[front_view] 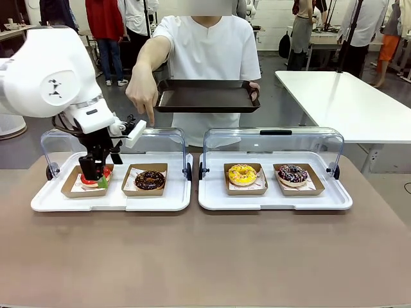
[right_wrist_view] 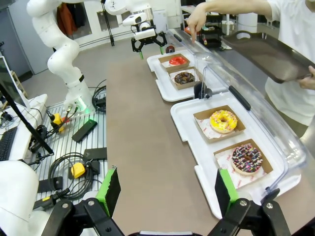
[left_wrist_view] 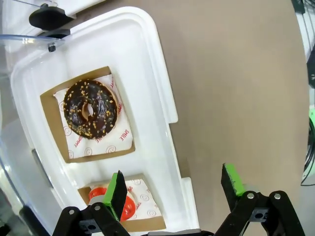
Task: Provide the desired donut to the person.
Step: Pick up and lift the Paper togo box containing the Donut pointed at by the person.
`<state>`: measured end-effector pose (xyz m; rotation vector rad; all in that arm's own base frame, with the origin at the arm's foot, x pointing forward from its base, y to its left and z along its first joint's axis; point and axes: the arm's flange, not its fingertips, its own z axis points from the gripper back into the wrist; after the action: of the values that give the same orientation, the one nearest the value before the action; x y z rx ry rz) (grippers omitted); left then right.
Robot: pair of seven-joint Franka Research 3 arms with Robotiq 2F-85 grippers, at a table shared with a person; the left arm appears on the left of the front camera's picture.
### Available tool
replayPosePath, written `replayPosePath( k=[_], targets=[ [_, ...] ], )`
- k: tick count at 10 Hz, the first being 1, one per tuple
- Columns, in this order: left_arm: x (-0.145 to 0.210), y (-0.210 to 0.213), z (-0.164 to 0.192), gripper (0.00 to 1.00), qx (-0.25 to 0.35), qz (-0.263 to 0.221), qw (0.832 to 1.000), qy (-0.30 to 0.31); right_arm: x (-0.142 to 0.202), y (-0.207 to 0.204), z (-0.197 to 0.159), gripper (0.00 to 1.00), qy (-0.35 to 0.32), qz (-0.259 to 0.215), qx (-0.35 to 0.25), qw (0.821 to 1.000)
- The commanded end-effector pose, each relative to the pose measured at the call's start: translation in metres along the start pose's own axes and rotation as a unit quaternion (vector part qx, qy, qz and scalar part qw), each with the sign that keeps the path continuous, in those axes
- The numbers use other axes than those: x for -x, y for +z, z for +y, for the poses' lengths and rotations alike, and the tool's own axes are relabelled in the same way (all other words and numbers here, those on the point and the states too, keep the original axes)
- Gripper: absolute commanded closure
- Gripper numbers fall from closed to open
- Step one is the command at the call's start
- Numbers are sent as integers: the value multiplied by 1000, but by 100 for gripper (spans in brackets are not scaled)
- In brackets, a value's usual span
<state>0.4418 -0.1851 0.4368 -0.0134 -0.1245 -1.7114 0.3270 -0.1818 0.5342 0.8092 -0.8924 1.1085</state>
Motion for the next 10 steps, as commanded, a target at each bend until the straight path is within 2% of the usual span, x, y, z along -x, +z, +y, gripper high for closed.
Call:
replayPosePath(
  k=[1,3,6,10],
  targets=[
    [-4,-13,22,0,15,2,999,34,1,0,0,0,3,-7,-3,1000],
    [-6,-39,36,0,36,7,998,60,1,0,0,0,3,-7,-3,1000],
    [-12,-73,48,0,38,26,997,60,1,0,0,0,3,-7,-3,1000],
    [-2,-93,58,0,27,39,997,58,1,0,0,0,3,-7,-3,1000]
  ],
)
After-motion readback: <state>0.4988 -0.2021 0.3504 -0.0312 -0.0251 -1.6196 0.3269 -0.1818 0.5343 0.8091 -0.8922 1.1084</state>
